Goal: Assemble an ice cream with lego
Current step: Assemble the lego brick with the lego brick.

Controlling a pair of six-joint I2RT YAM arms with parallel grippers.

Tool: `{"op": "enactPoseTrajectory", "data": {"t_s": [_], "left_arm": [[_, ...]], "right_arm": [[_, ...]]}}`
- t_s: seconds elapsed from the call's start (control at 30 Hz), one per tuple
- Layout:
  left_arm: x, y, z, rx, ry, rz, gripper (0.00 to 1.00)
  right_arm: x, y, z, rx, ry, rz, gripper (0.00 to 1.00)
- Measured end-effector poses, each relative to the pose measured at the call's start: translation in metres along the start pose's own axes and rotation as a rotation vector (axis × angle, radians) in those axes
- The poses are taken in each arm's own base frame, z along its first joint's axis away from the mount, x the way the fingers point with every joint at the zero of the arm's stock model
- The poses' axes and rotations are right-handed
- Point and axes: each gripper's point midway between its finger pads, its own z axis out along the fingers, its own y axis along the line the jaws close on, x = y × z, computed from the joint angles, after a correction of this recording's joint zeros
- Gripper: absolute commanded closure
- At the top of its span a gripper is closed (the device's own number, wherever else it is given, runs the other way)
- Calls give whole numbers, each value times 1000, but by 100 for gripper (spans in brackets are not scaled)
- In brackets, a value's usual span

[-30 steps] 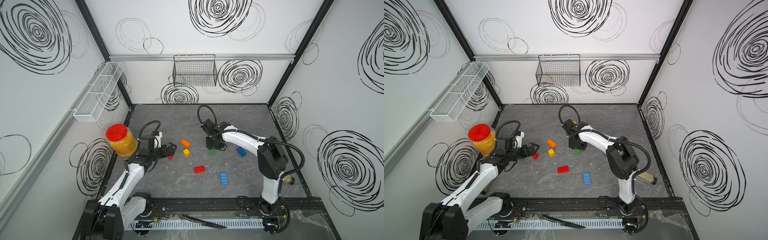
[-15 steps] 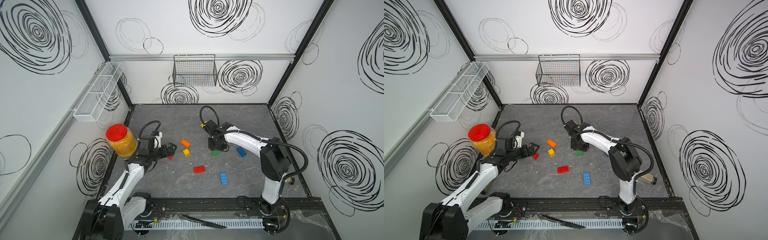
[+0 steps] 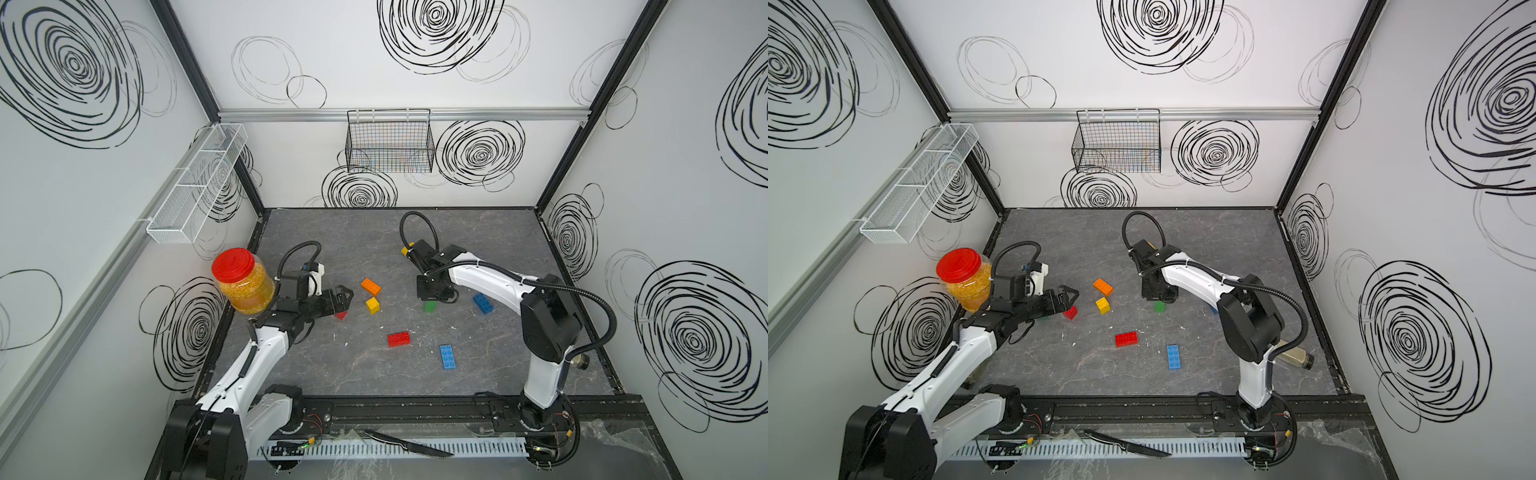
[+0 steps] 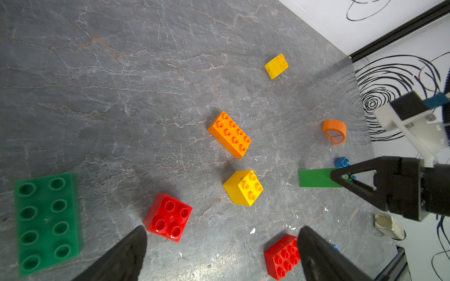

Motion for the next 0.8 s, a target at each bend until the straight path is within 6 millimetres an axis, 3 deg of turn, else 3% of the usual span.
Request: {"op": "enactPoseTrajectory", "data": {"t_s": [0.8], "left_arm": [[0, 0, 0, 0, -1, 1, 1]], "right_arm": [[0, 1, 0, -7, 4, 1, 67]]}}
